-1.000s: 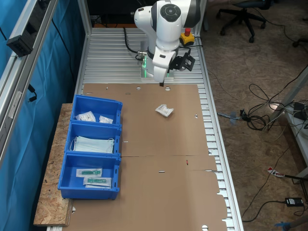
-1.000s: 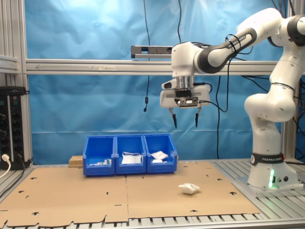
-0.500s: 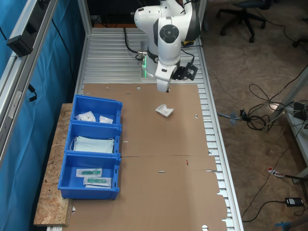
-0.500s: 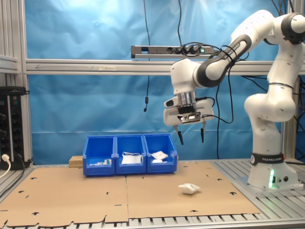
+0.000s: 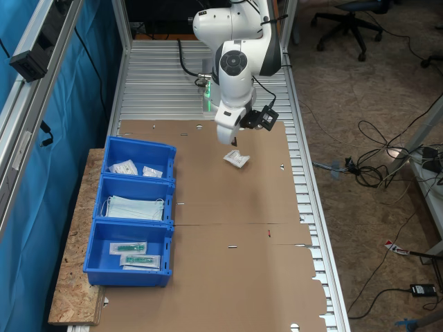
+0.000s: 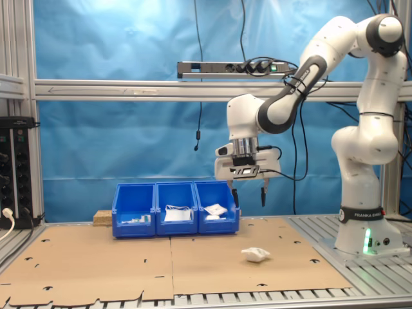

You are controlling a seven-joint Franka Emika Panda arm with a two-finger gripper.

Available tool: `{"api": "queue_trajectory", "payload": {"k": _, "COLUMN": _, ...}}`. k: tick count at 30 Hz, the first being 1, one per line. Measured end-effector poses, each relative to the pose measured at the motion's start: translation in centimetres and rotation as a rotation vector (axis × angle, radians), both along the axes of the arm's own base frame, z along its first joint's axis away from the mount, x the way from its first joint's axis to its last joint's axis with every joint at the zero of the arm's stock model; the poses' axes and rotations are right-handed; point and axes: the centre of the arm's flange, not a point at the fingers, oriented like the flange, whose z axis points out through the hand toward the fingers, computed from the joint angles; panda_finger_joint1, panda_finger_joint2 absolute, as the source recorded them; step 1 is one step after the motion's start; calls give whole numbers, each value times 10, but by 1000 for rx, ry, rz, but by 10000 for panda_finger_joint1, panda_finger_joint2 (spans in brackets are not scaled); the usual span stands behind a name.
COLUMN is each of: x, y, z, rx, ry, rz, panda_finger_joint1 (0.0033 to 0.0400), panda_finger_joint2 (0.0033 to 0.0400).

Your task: Pick and place sorting task of medical equipment.

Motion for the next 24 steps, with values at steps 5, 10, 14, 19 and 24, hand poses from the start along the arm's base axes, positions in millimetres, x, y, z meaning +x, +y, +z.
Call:
{"api": "queue_trajectory", "payload": {"k": 5, "x": 0, "y": -5, "z": -22, "rx": 34, "ry": -19, "rz": -93, "panda_finger_joint1": 400, "panda_finger_joint2": 400}}
{"api": "queue_trajectory", "payload": {"k": 10, "x": -4, "y": -3, "z": -41, "rx": 65, "ry": -30, "rz": -179, "panda_finger_joint1": 400, "panda_finger_joint2": 400}}
{"api": "queue_trajectory", "payload": {"k": 14, "x": -7, "y": 1, "z": -51, "rx": 82, "ry": -38, "rz": -232, "panda_finger_joint1": 400, "panda_finger_joint2": 400}}
{"api": "queue_trajectory", "payload": {"k": 19, "x": -12, "y": 8, "z": -66, "rx": 102, "ry": -54, "rz": -318, "panda_finger_joint1": 400, "panda_finger_joint2": 400}}
{"api": "queue_trajectory", "payload": {"k": 24, "x": -16, "y": 13, "z": -79, "rx": 107, "ry": -68, "rz": -394, "panda_finger_joint1": 400, "panda_finger_joint2": 400}}
